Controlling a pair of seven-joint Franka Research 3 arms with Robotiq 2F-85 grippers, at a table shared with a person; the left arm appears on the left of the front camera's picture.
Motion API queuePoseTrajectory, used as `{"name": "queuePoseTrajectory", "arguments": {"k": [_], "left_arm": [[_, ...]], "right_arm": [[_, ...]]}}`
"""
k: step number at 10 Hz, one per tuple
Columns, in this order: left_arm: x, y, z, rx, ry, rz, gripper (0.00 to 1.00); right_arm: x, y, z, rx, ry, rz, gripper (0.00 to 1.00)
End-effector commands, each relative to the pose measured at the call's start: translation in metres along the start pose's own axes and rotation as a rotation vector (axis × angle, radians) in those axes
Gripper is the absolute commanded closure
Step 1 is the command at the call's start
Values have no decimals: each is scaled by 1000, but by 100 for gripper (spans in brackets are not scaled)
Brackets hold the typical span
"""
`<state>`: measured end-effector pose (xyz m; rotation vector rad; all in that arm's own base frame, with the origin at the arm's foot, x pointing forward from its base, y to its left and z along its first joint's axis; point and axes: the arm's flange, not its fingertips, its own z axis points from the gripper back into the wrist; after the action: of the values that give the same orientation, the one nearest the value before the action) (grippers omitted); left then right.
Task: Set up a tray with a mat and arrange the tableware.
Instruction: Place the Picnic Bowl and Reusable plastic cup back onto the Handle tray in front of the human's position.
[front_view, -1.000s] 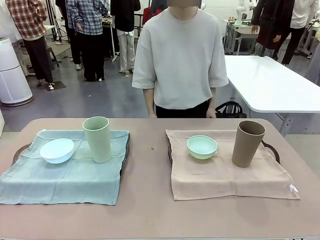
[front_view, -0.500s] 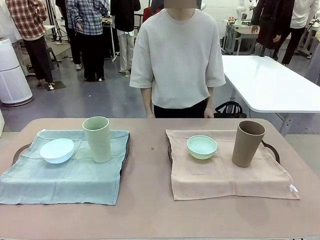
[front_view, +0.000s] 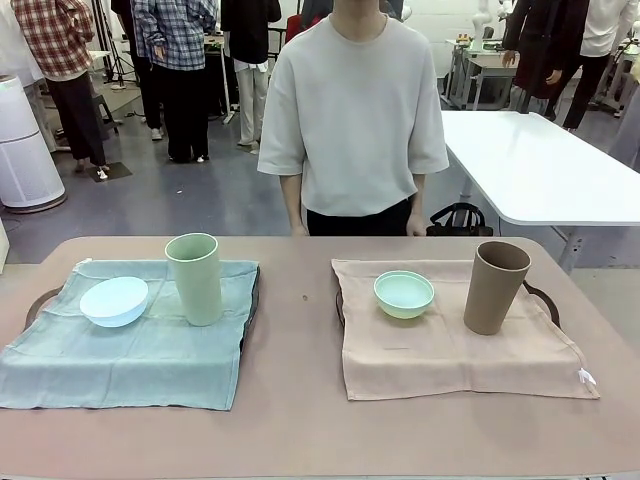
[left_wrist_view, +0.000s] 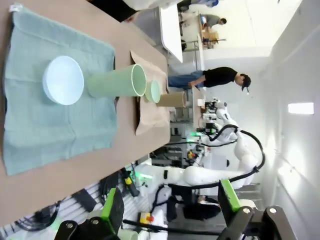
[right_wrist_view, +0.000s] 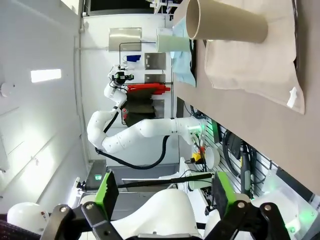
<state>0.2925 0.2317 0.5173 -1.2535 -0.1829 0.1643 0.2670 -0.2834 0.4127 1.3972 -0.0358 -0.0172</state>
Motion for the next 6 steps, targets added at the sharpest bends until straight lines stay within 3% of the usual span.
{"name": "queuePoseTrajectory", "arguments": {"k": [1, 2, 6], "left_arm": [[15, 7, 9, -2, 26, 15, 0], [0, 0, 0, 0, 0, 0, 0], [0, 0, 0, 0, 0, 0, 0]], "right_arm": [[4, 3, -13, 31, 0, -19, 0], [8, 3, -18, 17, 18, -3, 0], [1, -1, -3, 5, 6, -2, 0]]}}
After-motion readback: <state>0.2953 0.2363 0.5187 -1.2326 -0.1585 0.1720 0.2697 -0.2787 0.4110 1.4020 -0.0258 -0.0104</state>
